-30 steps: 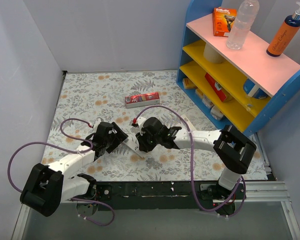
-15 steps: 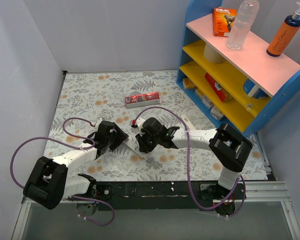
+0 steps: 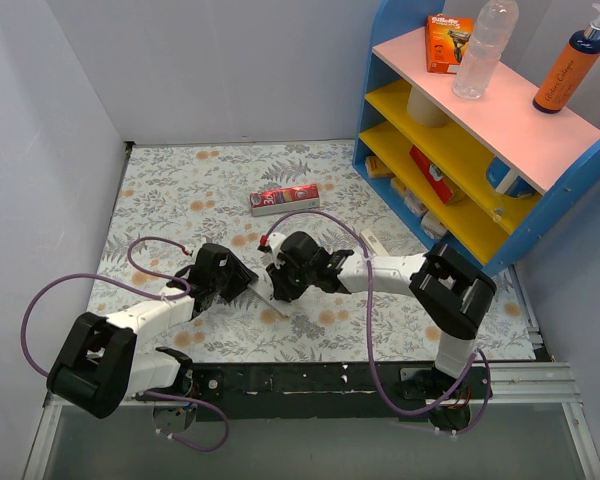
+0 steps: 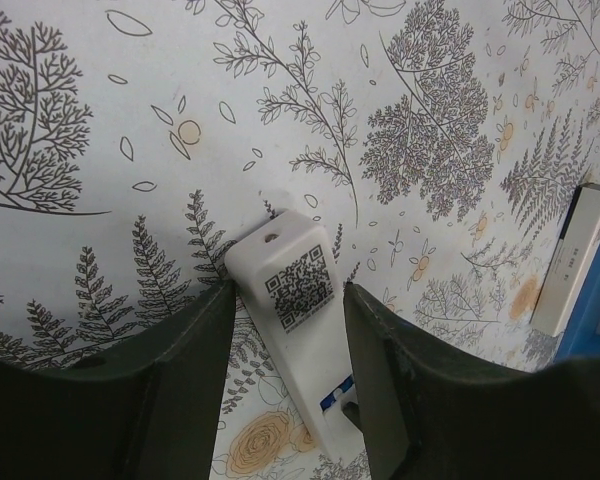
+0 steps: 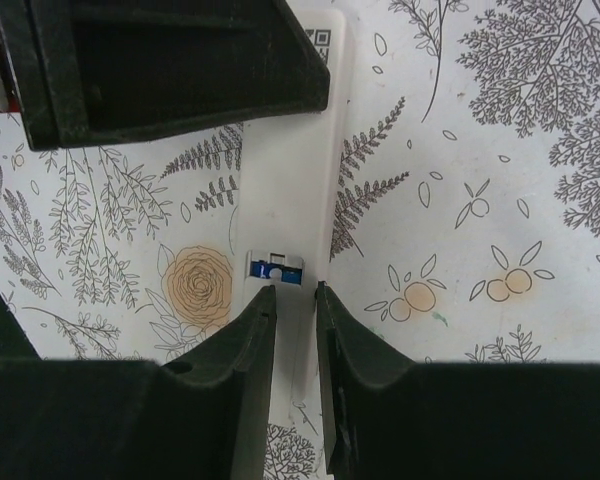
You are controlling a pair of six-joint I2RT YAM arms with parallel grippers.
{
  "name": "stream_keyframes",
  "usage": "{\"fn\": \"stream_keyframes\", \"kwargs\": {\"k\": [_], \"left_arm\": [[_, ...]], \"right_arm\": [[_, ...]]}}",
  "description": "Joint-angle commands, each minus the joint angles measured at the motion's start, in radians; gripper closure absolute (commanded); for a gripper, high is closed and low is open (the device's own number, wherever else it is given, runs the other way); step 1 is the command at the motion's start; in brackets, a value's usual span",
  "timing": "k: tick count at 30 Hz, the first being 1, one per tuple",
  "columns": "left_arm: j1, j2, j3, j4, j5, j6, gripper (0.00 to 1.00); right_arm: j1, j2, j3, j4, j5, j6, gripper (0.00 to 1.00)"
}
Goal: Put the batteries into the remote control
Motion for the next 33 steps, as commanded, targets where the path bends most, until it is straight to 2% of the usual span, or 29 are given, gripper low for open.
{"fn": "stream_keyframes", "kwargs": {"k": [1,7,15,23,33], "left_arm": [[0.001,-0.008,-0.026,-0.023,0.020,0.004,0.53],[0.001,-0.023,-0.035,-0.031,0.062,0.001,0.53],[-0.010,-0.060,-0.070,-0.027,0.123,-0.037,0.54],[-0.024,-0.071,-0.074,-0.022,0.139,-0.053,0.54],[-0.024,-0.071,-0.081,-0.023,0.134,-0.054,0.57]], "right_arm": [[0.009,0.084,-0.008,-0.060,0.017,-0.008,0.72],[0.011,0.090,0.010,-0.065,0.028,-0.026,0.72],[0.008,0.096,0.068,-0.127,0.066,-0.157,0.72],[0.005,0.140,0.013,-0.025,0.019,-0.157,0.71],[-0.015,0.213,0.031,0.046,0.023,-0.175,0.73]]}}
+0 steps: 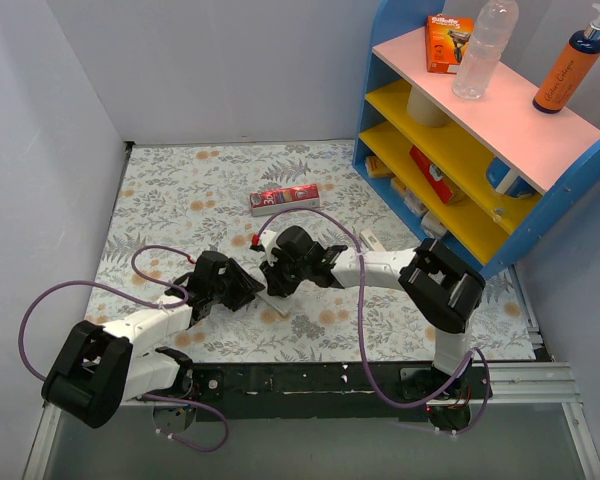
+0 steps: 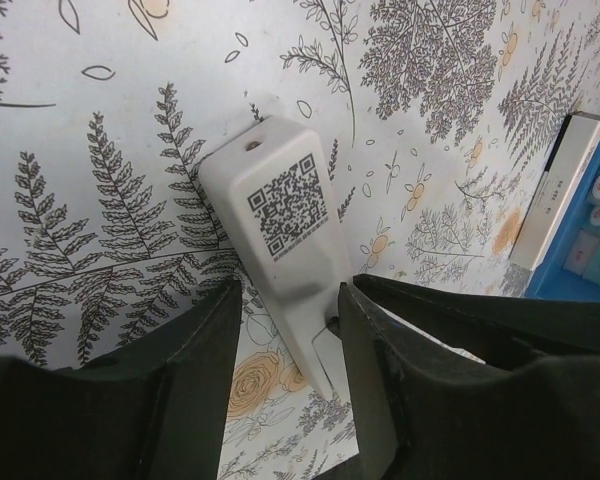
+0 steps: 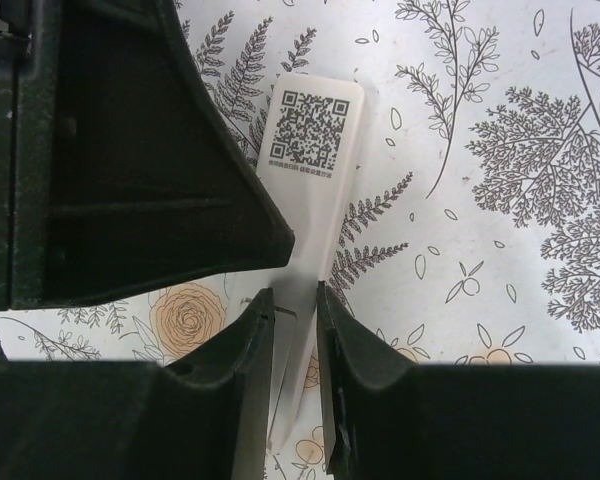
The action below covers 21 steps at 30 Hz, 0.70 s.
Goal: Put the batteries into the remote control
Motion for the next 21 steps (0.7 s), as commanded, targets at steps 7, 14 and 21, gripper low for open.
{"fn": "stream_keyframes", "kwargs": {"k": [7,14,21], "left_arm": [[-0.001,-0.054,0.057,-0.112,-0.097,0.034,0.30],[0.012,-0.074,0.156,-0.184,-0.193,0.108,0.19],[0.050,-0.022,0.237,-0.201,-0.223,0.165,0.15]], "right_arm": [[-0.001,0.021,-0.042,-0.016,0.058,-0.058,0.71],[-0.001,-0.090,0.016,-0.044,0.043,-0.059,0.62],[-0.001,-0.193,0.005,-0.054,0.057,-0.019,0.54]]}}
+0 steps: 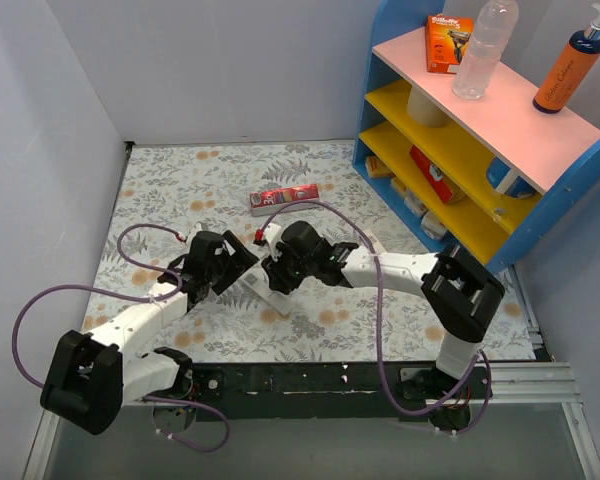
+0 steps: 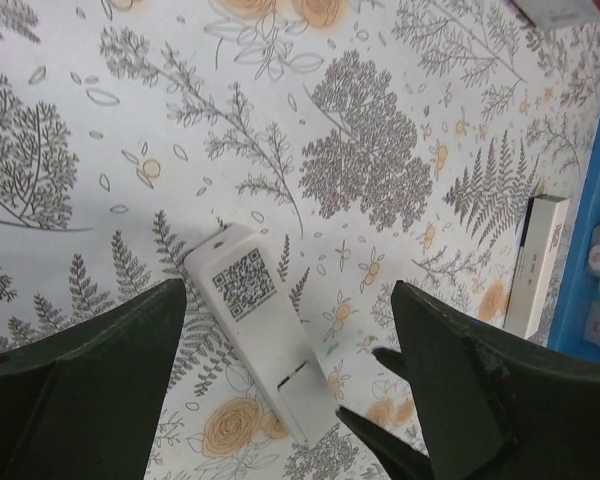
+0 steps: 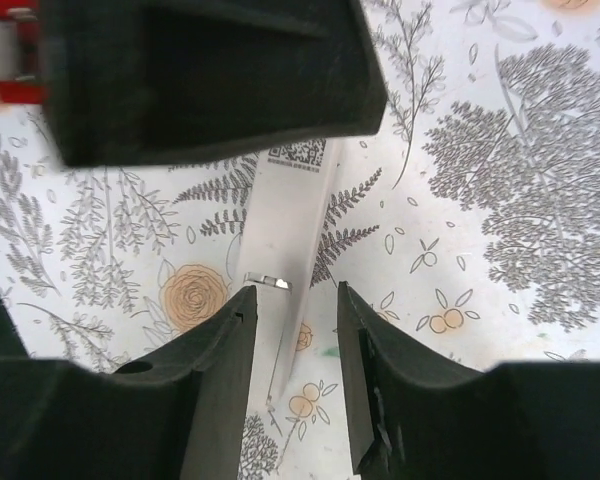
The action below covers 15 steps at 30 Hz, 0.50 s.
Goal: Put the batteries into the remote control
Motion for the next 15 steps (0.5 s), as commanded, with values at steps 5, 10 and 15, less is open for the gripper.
{"fn": "stream_keyframes", "kwargs": {"k": [5,10,15], "left_arm": [[0.026,0.124,0.136,-0.041,-0.025,0.103,0.17],[0.029,0.244,0.191,-0.081,-0.009,0.143,0.17],[0.029,0.315,0.211,-0.090,0.019,0.177,0.17]], "right_arm": [[0.002,-0.177,-0.060,0.005,0.088,0.162,0.54],[0.002,-0.268,-0.179,-0.018,0.128,0.356,0.54],[0.002,-0.355,-0.339,0.068,0.116,0.460,0.54]]}}
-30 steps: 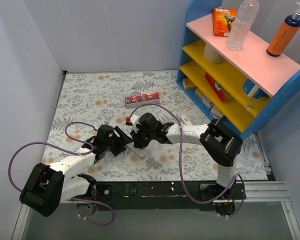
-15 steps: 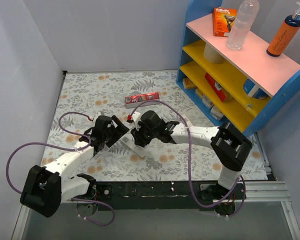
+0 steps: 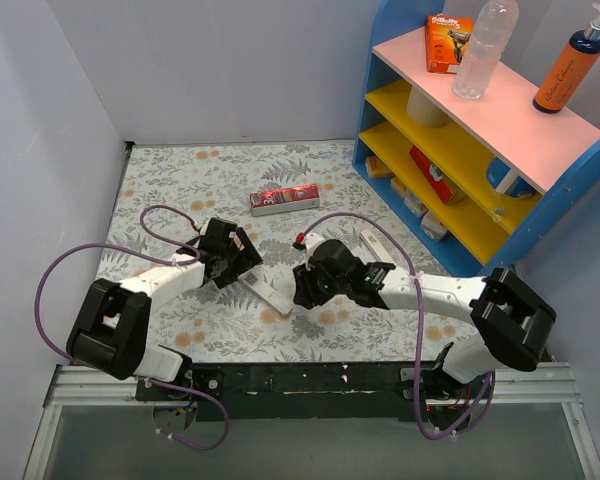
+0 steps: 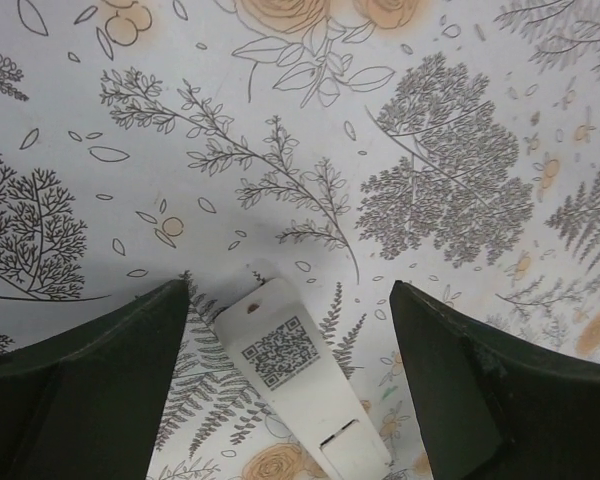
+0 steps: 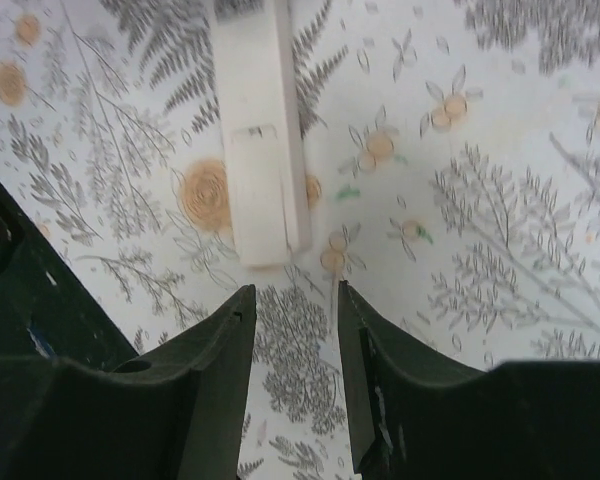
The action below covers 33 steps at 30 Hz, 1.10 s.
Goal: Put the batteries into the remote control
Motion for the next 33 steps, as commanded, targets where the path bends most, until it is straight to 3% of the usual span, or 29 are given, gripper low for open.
{"fn": "stream_keyframes", "kwargs": {"k": [1,15,33], "left_arm": [[0.005,0.053,0.041,-0.037,0.030,0.053,0.18],[0.004,0.113,0.080,-0.085,0.139,0.138,0.25],[-0.012,-0.004,-0.095,-0.094,0.372,0.047,0.33]], "right_arm": [[0.002,-0.070,-0.095,0.071,0.017,0.142,0.55],[0.002,-0.179,-0.228,0.091,0.047,0.188,0.54],[0.002,-0.179,-0.224,0.000,0.144,0.239,0.54]]}}
